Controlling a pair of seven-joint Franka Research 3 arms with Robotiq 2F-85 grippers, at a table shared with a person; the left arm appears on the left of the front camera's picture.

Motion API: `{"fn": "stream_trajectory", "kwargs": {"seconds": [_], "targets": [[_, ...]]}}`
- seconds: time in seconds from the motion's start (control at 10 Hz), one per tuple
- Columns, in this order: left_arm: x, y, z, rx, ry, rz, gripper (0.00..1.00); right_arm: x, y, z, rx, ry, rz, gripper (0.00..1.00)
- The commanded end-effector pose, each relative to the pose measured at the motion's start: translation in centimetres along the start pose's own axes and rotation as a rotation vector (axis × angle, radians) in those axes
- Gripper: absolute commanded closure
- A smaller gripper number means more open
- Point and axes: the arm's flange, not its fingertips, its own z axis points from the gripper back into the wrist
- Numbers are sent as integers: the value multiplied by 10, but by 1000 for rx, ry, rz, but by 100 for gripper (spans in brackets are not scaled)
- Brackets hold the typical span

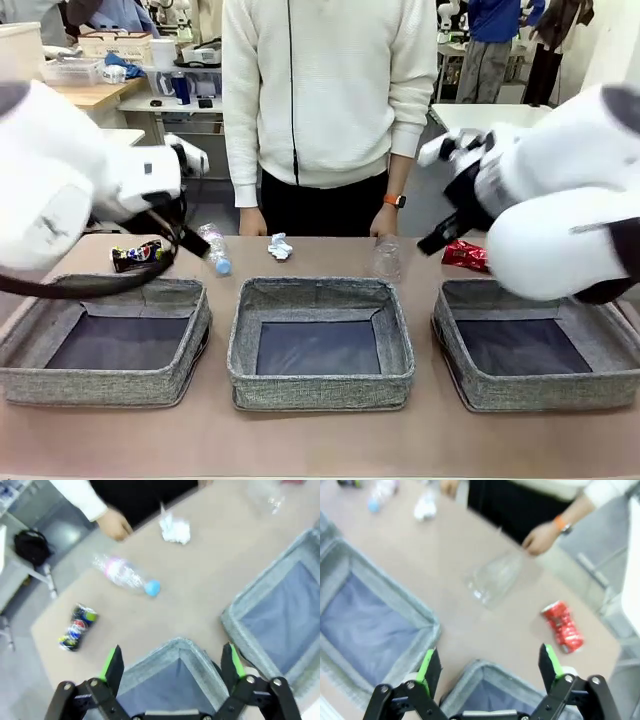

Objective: Sort the waste into the appropriate baskets.
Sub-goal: Pick up the waste item pointed out by the person.

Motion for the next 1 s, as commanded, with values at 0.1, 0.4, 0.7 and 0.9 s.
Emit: {"fn": "stream_trajectory", "kwargs": {"seconds": [0.1,0.4,0.7,0.9], "targets": [[-30,-8,123,39,-29,-49,0,-77,23,110,-8,-2,-22,0],[-5,-4,135,12,-45,3,0,-3,-4,118,-39,-4,-54,0],[-30,42,91,-345,118,162,0,-30,-32,89,129,62,-227,0],[-87,96,92,-639,7,352,0,-86,-54,84,343,-38,-368,0]]}}
